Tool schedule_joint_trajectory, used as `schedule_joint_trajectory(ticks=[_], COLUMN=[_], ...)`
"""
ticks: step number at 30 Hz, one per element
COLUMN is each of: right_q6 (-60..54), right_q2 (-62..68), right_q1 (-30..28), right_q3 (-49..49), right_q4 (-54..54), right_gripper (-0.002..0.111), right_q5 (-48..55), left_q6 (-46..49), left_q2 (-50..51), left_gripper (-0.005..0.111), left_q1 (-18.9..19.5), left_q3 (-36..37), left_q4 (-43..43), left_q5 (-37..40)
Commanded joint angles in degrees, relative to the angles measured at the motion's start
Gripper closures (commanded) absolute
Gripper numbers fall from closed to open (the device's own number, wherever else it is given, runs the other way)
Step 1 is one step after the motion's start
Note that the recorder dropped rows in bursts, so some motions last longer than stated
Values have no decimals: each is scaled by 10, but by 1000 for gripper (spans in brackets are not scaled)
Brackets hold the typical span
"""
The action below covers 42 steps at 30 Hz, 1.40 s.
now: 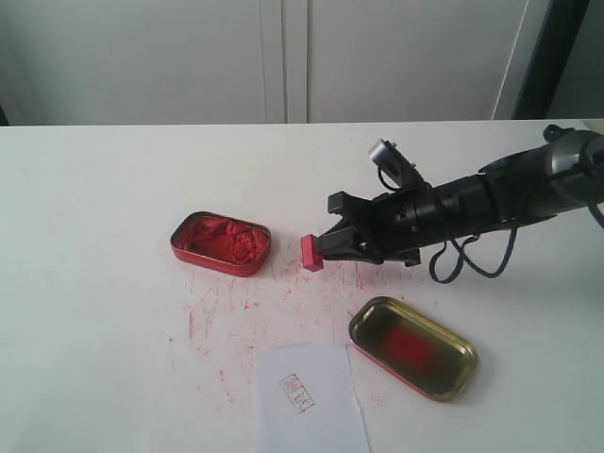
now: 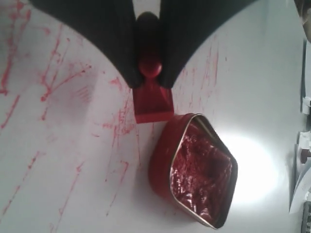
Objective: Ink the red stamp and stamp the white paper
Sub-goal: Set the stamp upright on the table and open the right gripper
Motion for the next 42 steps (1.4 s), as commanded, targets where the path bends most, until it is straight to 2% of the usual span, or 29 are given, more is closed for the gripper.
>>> schedule_joint_trajectory(ticks=[1,11,22,26,33,35,42], right_q6=[-9,4,73,111,145,154,215], right_q2=[1,1,1,1,1,-5,-26], right_q1=[-3,-3,-3,-3,-3,-4,-30], right_q3=[-4,-4,-4,-4,-4,-4,-4], right_q4=[7,-17,-35,-77,-78,-78,-139], right_gripper=[108,108,107,93,60,56,56], right_q5=[-36,-65,-67,-82,-90,-99,-113], left_q6=[-1,-1,-1,-1,-1,-1,-1], left_q2=[-2,-2,-2,-2,-2,-2,-2], left_gripper=[107,107,107,107,107,107,107], left_q1=[1,1,1,1,1,1,1], left_q3=[2,2,2,2,2,2,2], left_q4=[0,0,0,0,0,0,0], left_q5=[-2,-2,-2,-2,-2,-2,-2])
